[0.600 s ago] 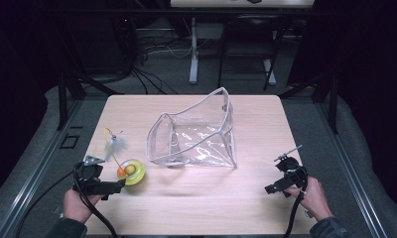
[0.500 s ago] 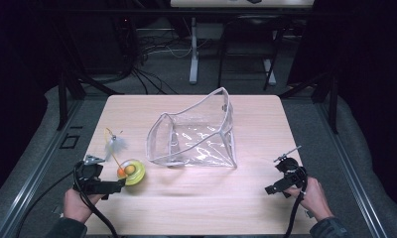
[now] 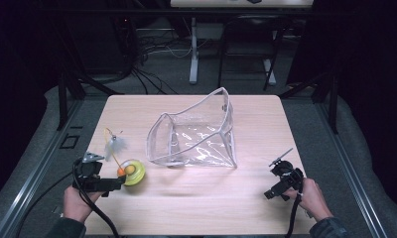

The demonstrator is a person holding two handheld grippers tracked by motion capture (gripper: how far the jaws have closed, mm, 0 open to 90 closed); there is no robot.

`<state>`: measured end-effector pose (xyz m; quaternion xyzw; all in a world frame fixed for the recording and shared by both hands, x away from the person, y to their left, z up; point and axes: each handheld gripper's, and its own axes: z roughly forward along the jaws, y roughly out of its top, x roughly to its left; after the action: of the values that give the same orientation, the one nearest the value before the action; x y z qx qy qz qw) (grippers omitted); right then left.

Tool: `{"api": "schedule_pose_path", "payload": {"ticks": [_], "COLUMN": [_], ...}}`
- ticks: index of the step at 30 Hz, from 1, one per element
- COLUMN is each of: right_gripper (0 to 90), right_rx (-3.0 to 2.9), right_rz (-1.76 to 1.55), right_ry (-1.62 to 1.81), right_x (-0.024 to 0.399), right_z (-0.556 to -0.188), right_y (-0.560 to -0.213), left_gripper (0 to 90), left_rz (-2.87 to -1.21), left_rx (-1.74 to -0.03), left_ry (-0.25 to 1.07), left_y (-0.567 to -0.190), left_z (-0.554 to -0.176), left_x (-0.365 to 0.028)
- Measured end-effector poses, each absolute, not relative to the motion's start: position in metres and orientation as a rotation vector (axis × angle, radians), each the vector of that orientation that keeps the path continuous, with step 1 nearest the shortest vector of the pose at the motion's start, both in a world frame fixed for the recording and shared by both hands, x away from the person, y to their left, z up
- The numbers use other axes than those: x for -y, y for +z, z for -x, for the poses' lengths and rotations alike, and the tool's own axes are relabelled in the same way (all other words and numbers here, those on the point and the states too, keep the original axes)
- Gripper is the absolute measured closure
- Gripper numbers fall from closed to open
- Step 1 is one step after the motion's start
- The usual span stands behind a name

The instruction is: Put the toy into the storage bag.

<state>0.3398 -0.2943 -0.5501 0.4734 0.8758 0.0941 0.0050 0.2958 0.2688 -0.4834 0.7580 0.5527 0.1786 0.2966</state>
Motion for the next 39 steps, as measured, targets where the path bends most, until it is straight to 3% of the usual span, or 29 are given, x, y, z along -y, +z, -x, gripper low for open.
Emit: {"api": "schedule_pose_path", "payload": {"ticks": [8, 27, 39], "right_gripper": [0.0, 0.0, 0.0], "right_rx": [-2.762, -2.758, -2.754], "right_rz": [-1.463, -1.436, -1.436], "right_ry": [0.233, 0.196, 0.189], "right_x": [0.293, 0.291, 0.29], "right_z": [-0.34, -0.339, -0.338], "right_y": [-0.554, -0.555, -0.556], "left_gripper": [4.6, 15.4, 43.9], "left_rz": [-1.979, -2.095, -2.136], "left_rx": [-1.46, -1.439, -1.411], "left_ry": [0.471, 0.285, 0.218], "left_y": [-0.471, -0.45, -0.439], "left_z": [-0.298, -0.323, -0.34], "left_x": [-0.267, -0.27, -0.272]}}
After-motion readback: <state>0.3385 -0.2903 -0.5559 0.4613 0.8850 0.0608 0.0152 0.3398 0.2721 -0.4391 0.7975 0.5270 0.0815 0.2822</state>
